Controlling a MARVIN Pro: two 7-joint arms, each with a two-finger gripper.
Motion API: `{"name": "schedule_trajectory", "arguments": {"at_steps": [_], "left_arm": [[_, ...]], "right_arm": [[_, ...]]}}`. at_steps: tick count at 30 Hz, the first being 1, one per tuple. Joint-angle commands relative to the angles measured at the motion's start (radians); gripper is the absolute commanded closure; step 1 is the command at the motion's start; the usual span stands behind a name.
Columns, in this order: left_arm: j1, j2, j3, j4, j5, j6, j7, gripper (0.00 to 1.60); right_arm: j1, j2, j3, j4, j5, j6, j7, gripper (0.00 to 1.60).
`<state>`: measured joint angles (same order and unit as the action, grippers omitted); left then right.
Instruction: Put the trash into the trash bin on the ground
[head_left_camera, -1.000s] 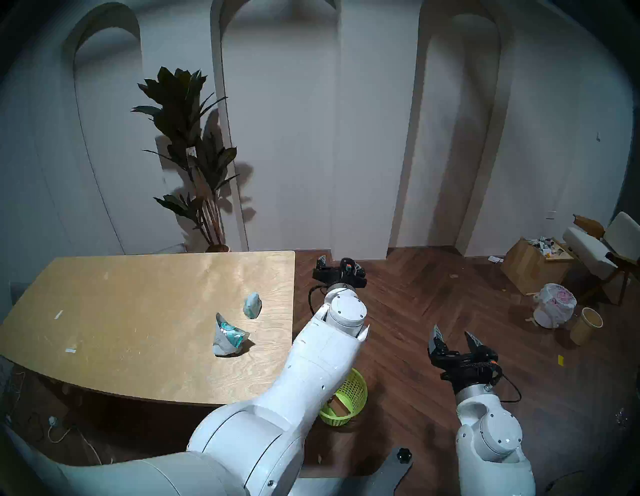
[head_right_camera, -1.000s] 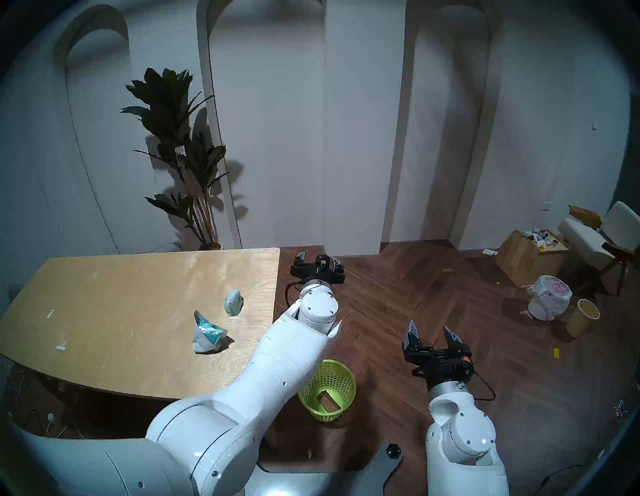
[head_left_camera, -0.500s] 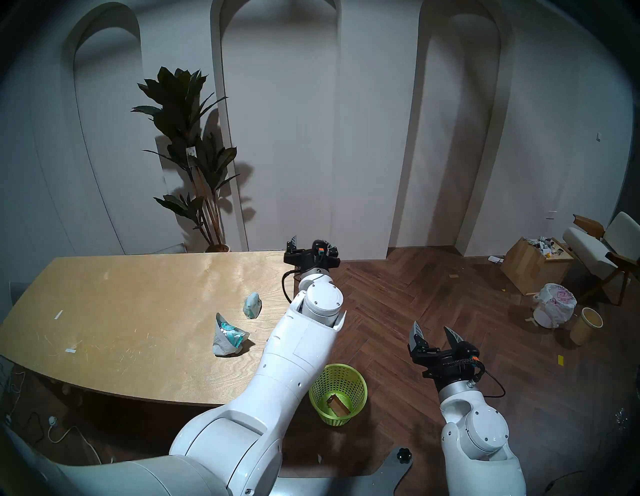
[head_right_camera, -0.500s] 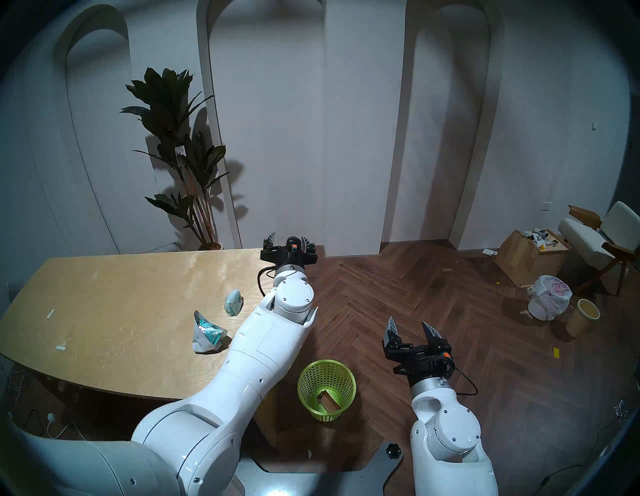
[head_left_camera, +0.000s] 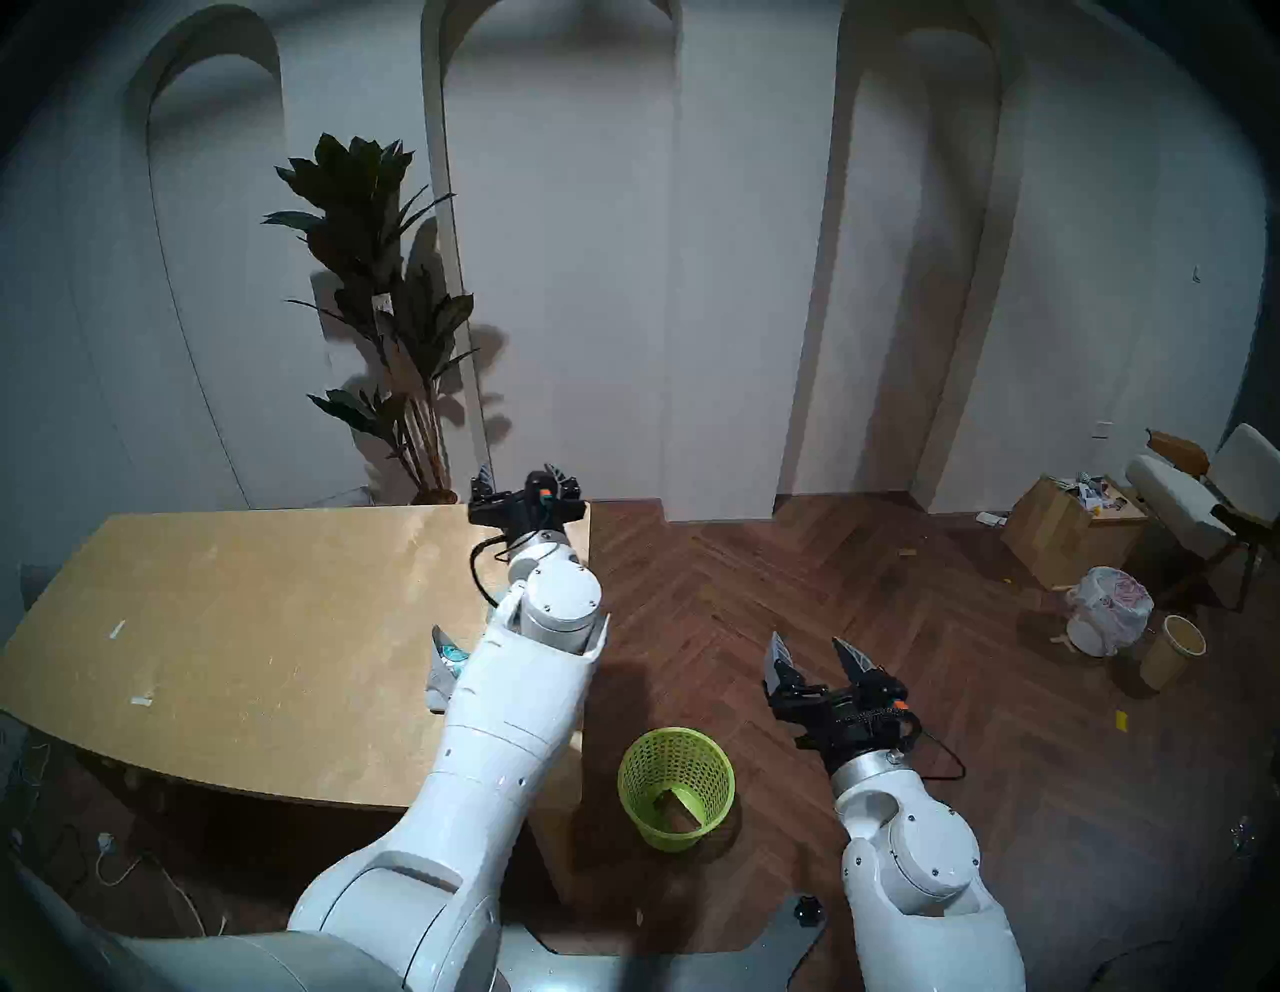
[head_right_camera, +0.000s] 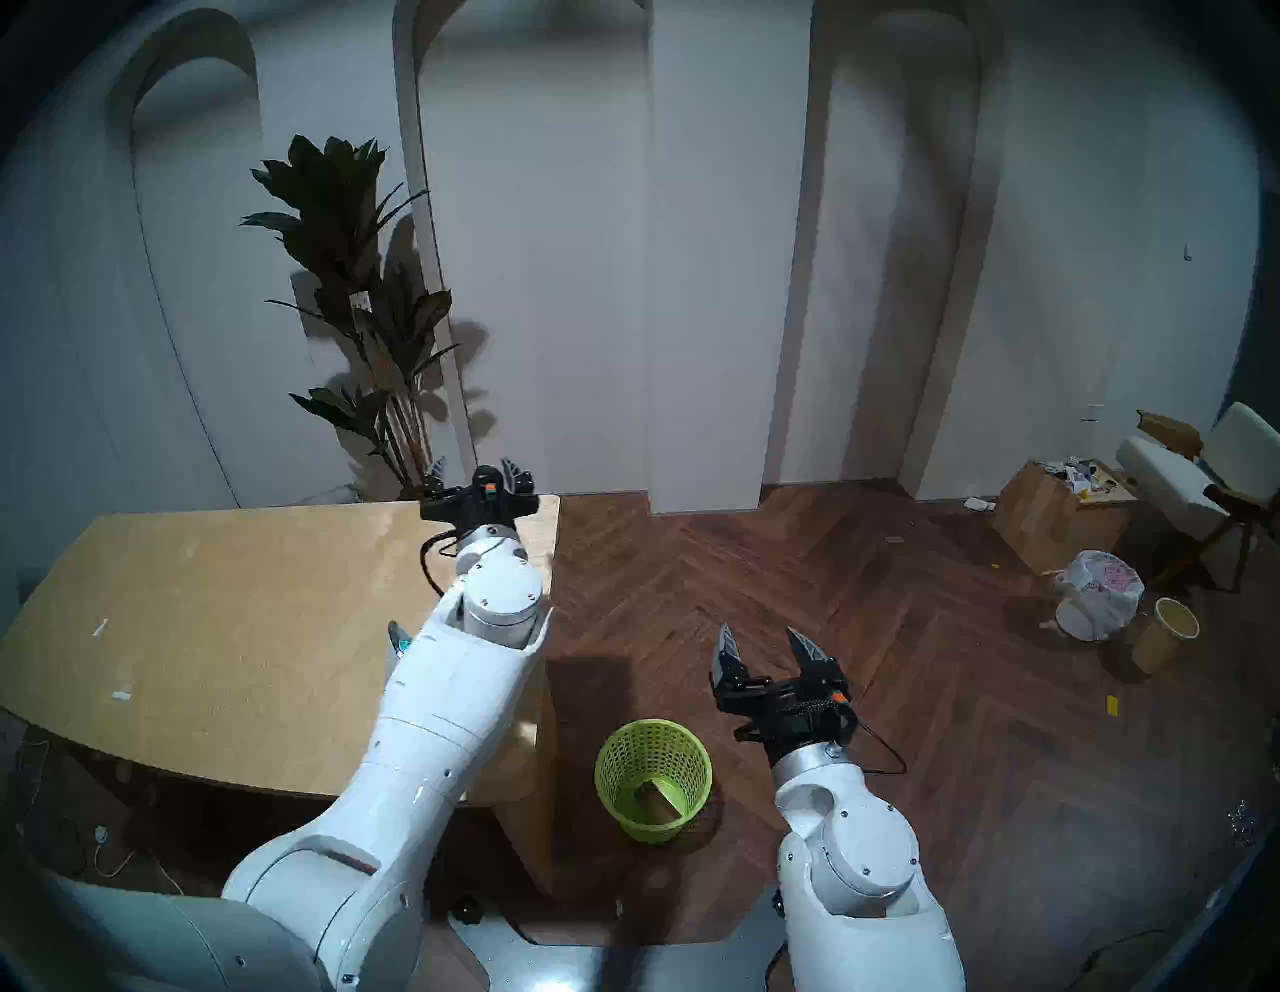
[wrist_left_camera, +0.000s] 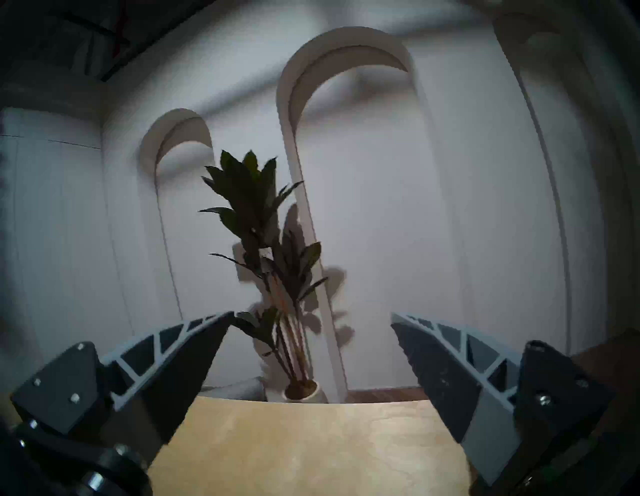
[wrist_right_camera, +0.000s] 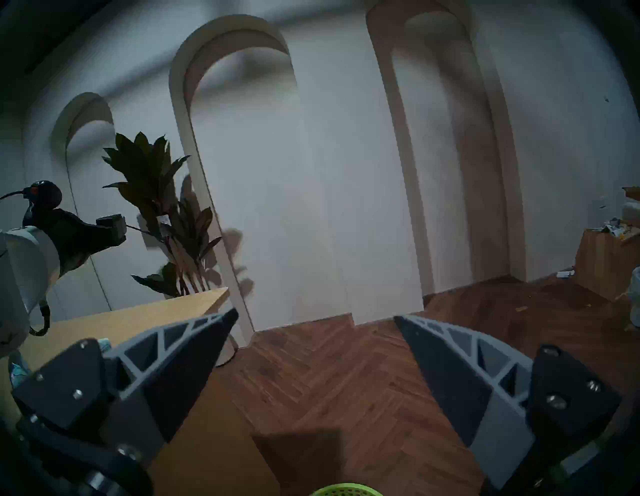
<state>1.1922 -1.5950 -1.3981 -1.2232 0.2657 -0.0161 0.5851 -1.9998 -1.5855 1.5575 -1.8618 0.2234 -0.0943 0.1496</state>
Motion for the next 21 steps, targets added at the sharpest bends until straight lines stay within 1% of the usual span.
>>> {"name": "schedule_trajectory", "arguments": {"at_steps": [1,2,5,7,8,10,11,14,15,16,21], "left_arm": [[0.040,0.088,-0.059,-0.108,0.018,0.012,0.018,0.00],[0.040,0.088,-0.059,-0.108,0.018,0.012,0.018,0.00],[0.090,0.129,-0.108,-0.173,0.019,0.029,0.026,0.00],[0.096,0.136,-0.118,-0.168,0.019,0.032,0.027,0.00],[0.127,0.155,-0.148,-0.208,0.017,0.045,0.030,0.00],[0.150,0.171,-0.172,-0.232,0.016,0.055,0.032,0.00],[0.150,0.171,-0.172,-0.232,0.016,0.055,0.032,0.00],[0.189,0.192,-0.212,-0.273,0.013,0.071,0.034,0.00],[0.195,0.197,-0.222,-0.272,0.013,0.074,0.034,0.00],[0.219,0.207,-0.242,-0.304,0.011,0.082,0.034,0.00],[0.287,0.227,-0.299,-0.378,0.002,0.108,0.025,0.00]], "right_arm": [[0.035,0.008,-0.046,-0.013,-0.007,0.007,0.017,0.00],[0.035,0.008,-0.046,-0.013,-0.007,0.007,0.017,0.00],[0.051,0.016,-0.077,-0.007,-0.015,0.012,0.027,0.00],[0.055,0.019,-0.082,-0.006,-0.017,0.012,0.029,0.00],[0.066,0.026,-0.101,-0.003,-0.022,0.016,0.034,0.00],[0.077,0.031,-0.116,0.000,-0.025,0.020,0.038,0.00],[0.077,0.031,-0.116,0.000,-0.025,0.020,0.038,0.00],[0.096,0.041,-0.142,0.007,-0.031,0.030,0.045,0.00],[0.101,0.043,-0.149,0.008,-0.033,0.033,0.046,0.00],[0.113,0.049,-0.165,0.013,-0.036,0.040,0.050,0.00],[0.153,0.064,-0.214,0.032,-0.044,0.067,0.059,0.00]]}}
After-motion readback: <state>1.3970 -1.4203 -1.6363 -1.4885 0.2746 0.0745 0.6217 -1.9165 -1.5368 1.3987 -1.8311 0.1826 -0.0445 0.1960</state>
